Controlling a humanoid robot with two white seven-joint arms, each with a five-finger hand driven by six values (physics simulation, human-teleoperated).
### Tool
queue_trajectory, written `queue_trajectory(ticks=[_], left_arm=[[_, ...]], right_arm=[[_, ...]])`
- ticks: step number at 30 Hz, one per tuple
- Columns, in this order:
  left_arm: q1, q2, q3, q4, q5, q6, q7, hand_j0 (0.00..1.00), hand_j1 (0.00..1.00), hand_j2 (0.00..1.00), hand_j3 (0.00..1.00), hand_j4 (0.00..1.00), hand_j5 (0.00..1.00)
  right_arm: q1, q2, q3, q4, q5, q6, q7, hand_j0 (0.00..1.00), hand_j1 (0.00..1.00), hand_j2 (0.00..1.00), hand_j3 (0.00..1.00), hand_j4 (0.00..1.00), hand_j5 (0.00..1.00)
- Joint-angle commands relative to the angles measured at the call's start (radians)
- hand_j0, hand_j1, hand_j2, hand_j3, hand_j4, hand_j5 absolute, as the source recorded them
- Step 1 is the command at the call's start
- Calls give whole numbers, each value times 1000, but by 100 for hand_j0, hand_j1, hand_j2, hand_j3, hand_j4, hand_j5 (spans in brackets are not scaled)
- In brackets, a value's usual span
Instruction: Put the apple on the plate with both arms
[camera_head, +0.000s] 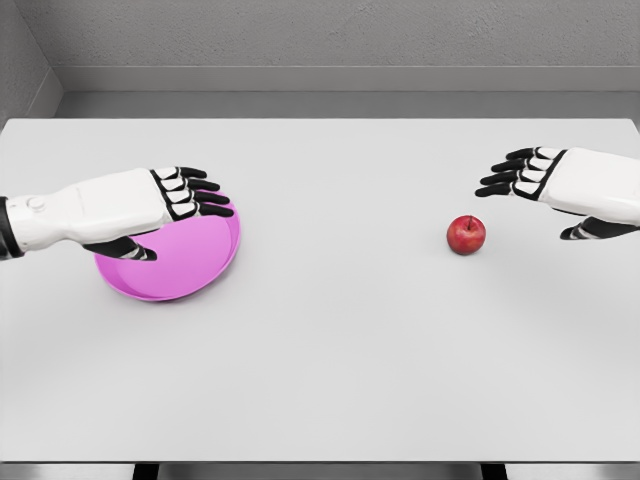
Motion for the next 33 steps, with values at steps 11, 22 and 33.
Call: queue_trajectory(ticks=[11, 22, 33], left_arm=[[0, -1, -1, 0, 7, 1, -4, 100, 100, 100, 100, 100, 100], [0, -3, -1, 0, 6, 1, -10, 100, 100, 100, 100, 100, 100], [0, -3, -1, 0, 6, 1, -12, 100, 100, 100, 100, 100, 100]], right_arm=[[12, 5, -17, 40, -295, 2, 241, 100, 100, 100, 100, 100, 100], [-58, 127, -25, 133, -421, 2, 292, 100, 100, 100, 100, 100, 100], [-118, 233, 35, 215, -309, 20, 292, 100, 100, 100, 100, 100, 100]])
